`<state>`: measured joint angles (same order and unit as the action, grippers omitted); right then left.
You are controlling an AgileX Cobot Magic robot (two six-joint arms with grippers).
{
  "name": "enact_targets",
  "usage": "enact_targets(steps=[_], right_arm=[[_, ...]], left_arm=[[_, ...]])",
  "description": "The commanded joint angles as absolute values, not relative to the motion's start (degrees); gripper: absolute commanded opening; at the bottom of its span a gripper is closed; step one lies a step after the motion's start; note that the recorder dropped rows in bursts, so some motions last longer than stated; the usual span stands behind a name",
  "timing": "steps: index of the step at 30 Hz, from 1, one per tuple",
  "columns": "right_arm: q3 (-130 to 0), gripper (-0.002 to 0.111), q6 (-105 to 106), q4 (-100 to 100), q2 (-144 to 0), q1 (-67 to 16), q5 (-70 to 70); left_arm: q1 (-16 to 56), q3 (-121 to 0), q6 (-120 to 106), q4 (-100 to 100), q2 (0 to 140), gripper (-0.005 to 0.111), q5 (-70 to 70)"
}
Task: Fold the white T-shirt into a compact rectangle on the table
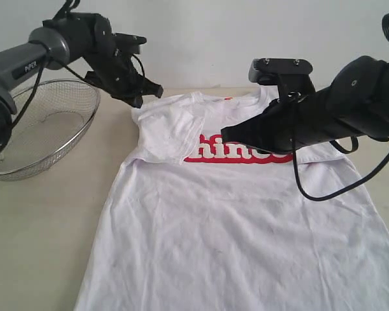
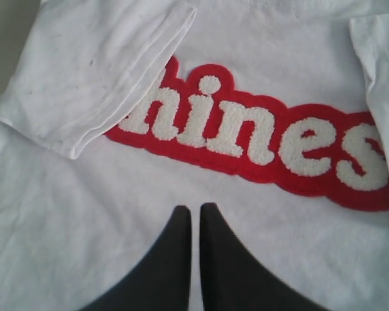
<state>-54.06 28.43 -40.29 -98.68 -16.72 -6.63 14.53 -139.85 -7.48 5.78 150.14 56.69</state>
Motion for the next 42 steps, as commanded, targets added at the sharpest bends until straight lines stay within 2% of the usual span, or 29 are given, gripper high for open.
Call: enact_targets(steps=[1,12,24,42], right_arm=[[-53.8,0.0,28.9,-39.9,-97.9,-16.5,-4.9],[-53.8,0.0,28.7,-39.9,-97.9,-16.5,-7.7],[-53.8,0.0,28.9,-39.9,-97.9,-16.5,-7.8],[-53.8,0.0,29.3,-39.9,-97.9,-16.5,-6.7]], left_arm=[[14.9,-142.0,-10.1,10.7,147.5,0.005,68.6],[18.5,-135.4,-11.1,6.0,147.5,0.005,69.8],[18.4,-135.4,-8.8,-1.4,153.0,0.005,67.9],[18.3,-140.8,-7.2,-5.1,149.4,0.005,69.7]])
